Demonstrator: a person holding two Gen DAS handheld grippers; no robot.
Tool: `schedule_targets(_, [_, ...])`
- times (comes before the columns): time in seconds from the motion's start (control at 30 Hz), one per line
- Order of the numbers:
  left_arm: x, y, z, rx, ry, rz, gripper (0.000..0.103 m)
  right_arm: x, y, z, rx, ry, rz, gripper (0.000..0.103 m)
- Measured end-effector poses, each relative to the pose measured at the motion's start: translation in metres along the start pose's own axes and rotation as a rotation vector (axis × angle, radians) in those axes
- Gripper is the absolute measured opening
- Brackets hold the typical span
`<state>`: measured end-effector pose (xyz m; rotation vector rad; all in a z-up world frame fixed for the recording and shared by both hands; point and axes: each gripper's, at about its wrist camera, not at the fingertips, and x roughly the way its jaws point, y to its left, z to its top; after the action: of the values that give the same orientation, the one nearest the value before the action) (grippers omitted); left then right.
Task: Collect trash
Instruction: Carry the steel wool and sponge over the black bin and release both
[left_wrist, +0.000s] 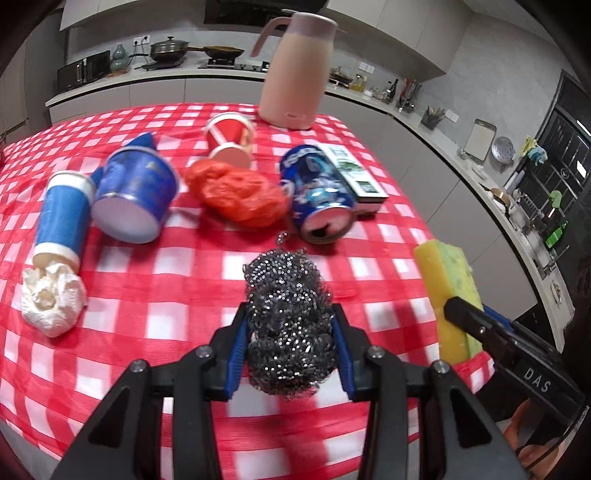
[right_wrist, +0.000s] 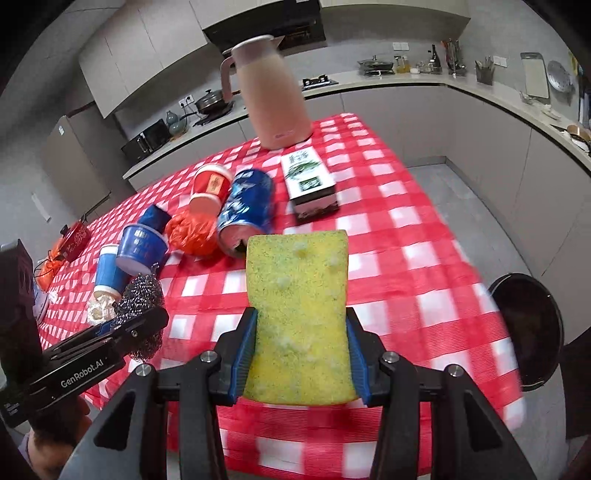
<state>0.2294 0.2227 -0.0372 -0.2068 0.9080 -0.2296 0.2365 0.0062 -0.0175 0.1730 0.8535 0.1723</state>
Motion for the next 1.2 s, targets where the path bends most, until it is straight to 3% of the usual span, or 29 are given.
schedule_targets(0.3, [0.019, -0.041, 0.007, 0.076, 0.017, -0.083, 0.043, -0.019, -0.046, 0.001, 0.115, -0.024, -0.067, 0.048])
schedule_targets(0.47, [0.032, -0.089, 0.008, 0.127, 0.039, -0.124, 0.043, -0.039, -0.086, -0.002, 0.169, -0.058, -0.114, 0.048])
schedule_targets(0.7, [0.057, -0.175, 0.007, 0.139, 0.049, -0.17, 0.043, -0.06, -0.182, 0.004, 0.21, -0.065, -0.17, 0.048])
schedule_targets(0.9, [0.096, -0.265, 0.003, 0.176, 0.091, -0.221, 0.043, -0.07, -0.29, 0.003, 0.263, -0.028, -0.222, 0.048])
schedule_targets(1.07, [0.133, -0.318, -0.007, 0.214, 0.142, -0.233, 0.043, -0.062, -0.342, -0.007, 0.275, 0.018, -0.23, 0.048])
schedule_targets(1.2, [0.162, -0.34, -0.02, 0.209, 0.197, -0.211, 0.043, -0.042, -0.373, -0.013, 0.276, 0.069, -0.213, 0.048])
